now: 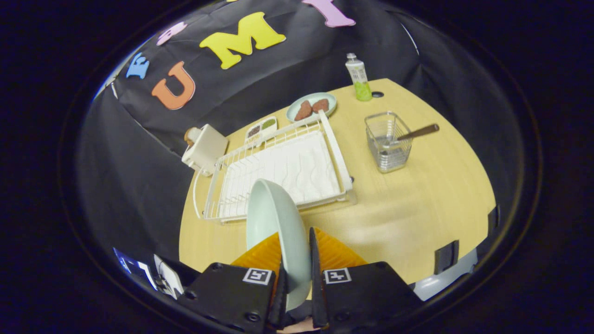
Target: Take the plate from the dish rack, then take the spoon from the basket and place it into the plate.
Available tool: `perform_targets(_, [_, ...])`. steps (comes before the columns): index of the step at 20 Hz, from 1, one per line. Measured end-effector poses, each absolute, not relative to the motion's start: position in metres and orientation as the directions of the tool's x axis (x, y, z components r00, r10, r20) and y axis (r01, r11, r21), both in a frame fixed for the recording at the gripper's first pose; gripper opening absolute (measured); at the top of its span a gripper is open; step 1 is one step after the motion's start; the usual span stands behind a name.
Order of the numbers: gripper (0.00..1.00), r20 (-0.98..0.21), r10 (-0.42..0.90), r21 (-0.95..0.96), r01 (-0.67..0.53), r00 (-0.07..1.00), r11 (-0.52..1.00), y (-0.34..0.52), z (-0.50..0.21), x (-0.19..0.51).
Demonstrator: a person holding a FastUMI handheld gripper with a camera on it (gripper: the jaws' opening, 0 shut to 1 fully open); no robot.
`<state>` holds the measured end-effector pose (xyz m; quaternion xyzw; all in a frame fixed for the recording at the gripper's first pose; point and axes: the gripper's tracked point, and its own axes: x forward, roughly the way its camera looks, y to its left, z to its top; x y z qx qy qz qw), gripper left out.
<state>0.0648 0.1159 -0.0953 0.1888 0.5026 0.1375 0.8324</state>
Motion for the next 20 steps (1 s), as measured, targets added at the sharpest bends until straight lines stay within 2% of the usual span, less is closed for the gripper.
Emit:
perform_targets(6, [0.27, -0.780, 0.493, 0.543, 0.024, 0.384, 0.840, 0.114, -0.166, 0.047])
perform_targets(11, [0.27, -0.747, 0.555, 0.610, 0.044, 0.365, 0.791, 0.116, -0.183, 0.053])
perform_targets(14, [0.30, -0.764, 0.526, 0.579, 0.039, 0.375, 0.814, 0.106, -0.185, 0.059])
perform_targets(18, [0.40, -0.760, 0.519, 0.573, 0.026, 0.392, 0.819, 0.101, -0.183, 0.064])
perform_targets(20, [0.41, -0.751, 0.528, 0.582, 0.019, 0.395, 0.813, 0.103, -0.181, 0.064])
